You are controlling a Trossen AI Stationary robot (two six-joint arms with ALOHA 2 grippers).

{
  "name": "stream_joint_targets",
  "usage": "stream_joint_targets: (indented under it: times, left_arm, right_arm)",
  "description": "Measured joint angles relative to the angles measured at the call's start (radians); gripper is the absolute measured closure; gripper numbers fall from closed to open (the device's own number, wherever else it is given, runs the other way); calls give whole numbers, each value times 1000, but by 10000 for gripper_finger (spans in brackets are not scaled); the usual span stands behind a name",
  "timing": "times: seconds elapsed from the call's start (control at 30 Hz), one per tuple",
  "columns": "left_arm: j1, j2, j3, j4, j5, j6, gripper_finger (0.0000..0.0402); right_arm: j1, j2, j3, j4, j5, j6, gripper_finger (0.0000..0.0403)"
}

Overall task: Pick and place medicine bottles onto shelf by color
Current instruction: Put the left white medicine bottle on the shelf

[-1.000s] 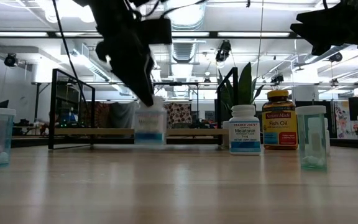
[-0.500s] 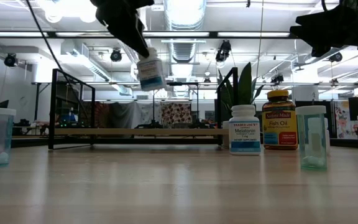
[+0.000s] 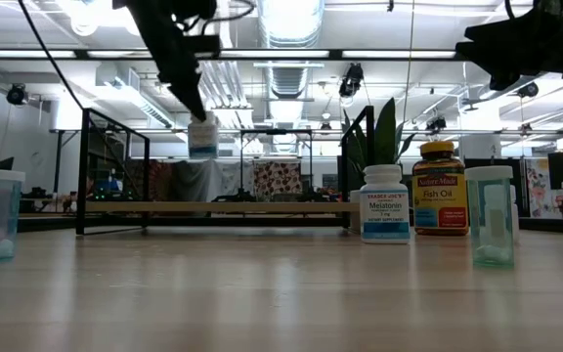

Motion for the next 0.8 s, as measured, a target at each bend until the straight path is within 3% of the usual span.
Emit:
stream_joint_targets:
  times: [0.3, 0.8]
  left_arm:
    - [75, 76, -19, -34, 1, 61, 240]
    - [84, 121, -66, -33, 1, 135, 239]
  right_arm:
    - [0, 0, 0, -2, 0, 0, 220]
    - [0, 0, 0, -7, 0, 0, 220]
